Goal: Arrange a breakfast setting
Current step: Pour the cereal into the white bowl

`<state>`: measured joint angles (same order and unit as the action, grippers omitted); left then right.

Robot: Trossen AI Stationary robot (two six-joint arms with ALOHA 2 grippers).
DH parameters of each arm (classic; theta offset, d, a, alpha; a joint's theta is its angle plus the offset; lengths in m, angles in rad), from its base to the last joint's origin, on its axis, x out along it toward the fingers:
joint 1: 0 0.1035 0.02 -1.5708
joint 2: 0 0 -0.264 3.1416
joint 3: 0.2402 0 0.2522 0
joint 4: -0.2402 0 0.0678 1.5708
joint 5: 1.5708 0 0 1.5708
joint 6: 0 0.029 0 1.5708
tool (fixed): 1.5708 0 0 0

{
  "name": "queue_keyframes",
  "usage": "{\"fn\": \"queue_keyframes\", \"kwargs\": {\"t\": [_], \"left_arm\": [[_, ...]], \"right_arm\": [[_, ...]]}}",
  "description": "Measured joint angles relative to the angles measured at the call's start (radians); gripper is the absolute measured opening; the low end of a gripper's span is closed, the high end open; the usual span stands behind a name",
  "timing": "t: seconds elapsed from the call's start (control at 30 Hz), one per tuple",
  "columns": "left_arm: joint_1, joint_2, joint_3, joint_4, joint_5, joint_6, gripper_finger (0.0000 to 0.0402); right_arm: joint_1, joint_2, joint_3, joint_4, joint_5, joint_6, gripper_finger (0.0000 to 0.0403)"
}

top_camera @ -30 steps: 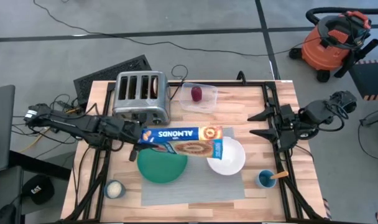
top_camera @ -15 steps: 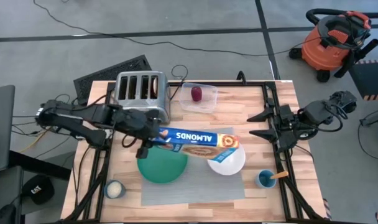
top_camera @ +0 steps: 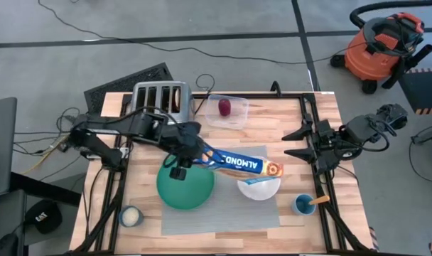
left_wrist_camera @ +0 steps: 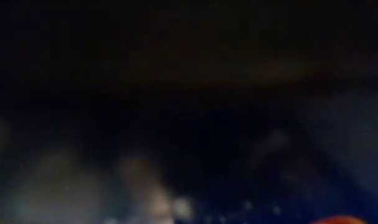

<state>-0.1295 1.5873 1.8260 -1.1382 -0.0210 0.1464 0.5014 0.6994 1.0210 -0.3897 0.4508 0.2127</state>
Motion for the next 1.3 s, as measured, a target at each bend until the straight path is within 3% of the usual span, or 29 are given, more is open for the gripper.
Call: {"fn": "queue_keyframes", "kwargs": {"t": [0.2,0.33,0.53,0.67,0.77,0.9,0.97,1.07,1.13,1.27,1.3], "left_arm": [[0.007,0.068,0.111,-0.046,-0.024,0.052,0.0126],[0.019,0.088,0.139,-0.081,0.026,0.06,0.0126],[0.02,0.084,0.143,-0.075,-0.021,0.071,0.0126],[0.037,0.084,0.143,-0.11,0.033,0.053,0.0126],[0.036,0.084,0.143,-0.083,-0.027,0.046,0.0126],[0.044,0.084,0.143,-0.088,0.058,0.062,0.0125],[0.042,0.084,0.143,-0.075,0.004,0.06,0.0124],[0.05,0.084,0.143,-0.073,0.023,0.061,0.0124],[0.05,0.084,0.143,-0.062,-0.02,0.052,0.0124],[0.055,0.083,0.141,-0.09,0.072,0.056,0.0124],[0.053,0.083,0.137,-0.085,0.056,0.055,0.0124]], "right_arm": [[0.0,0.0,0.0,-0.003,0.0,0.0,0.0232],[0.0,0.0,0.0,-0.006,0.0,0.0,0.0232],[0.0,0.0,0.0,-0.032,0.023,-0.001,0.0232],[0.0,0.0,0.0,-0.034,0.026,-0.001,0.0232],[0.0,0.0,0.0,-0.034,0.026,-0.001,0.0232],[0.0,0.0,0.0,-0.034,0.026,-0.002,0.0232],[0.0,0.0,0.0,-0.035,0.026,-0.002,0.0232],[0.0,0.0,0.0,-0.037,0.026,-0.002,0.0232],[0.0,0.0,0.0,-0.041,0.026,-0.002,0.0232],[0.0,0.0,0.0,-0.045,0.026,-0.002,0.0232],[0.0,0.0,0.0,-0.045,0.026,-0.002,0.0232]]}}
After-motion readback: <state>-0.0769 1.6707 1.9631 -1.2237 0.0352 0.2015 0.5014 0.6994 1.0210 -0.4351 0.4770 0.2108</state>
